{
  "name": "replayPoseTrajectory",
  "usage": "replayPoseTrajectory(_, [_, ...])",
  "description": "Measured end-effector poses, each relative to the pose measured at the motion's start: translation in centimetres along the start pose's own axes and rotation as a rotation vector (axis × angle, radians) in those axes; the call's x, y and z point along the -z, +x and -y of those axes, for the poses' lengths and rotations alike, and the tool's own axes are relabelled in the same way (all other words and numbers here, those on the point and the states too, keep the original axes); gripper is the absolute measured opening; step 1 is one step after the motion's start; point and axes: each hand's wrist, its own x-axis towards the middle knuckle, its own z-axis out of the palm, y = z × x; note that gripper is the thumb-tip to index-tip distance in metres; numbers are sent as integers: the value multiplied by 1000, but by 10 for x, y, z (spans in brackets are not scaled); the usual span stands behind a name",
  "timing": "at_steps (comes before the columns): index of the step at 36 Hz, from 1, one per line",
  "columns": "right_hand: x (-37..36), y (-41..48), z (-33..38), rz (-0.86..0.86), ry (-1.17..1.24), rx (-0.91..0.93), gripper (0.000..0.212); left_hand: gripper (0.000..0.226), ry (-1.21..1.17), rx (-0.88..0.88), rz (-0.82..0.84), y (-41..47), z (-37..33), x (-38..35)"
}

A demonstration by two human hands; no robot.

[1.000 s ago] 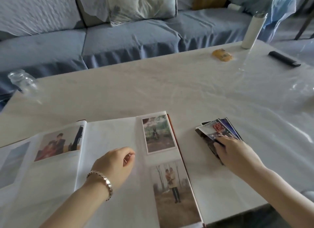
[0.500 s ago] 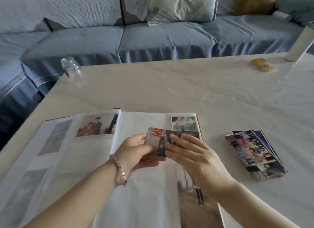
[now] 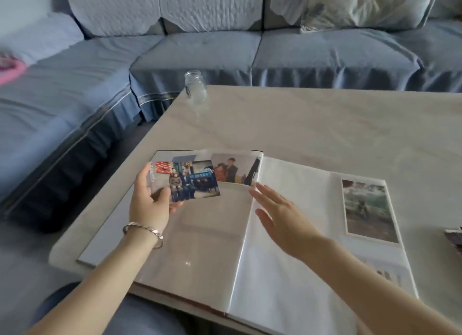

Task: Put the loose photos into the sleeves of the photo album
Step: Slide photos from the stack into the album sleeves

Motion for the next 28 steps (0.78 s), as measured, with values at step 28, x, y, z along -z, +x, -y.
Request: replayPoseTrajectory(28, [-13,41,-6,-72,-79,-68,64,59,60,-48,-101,29,56,30])
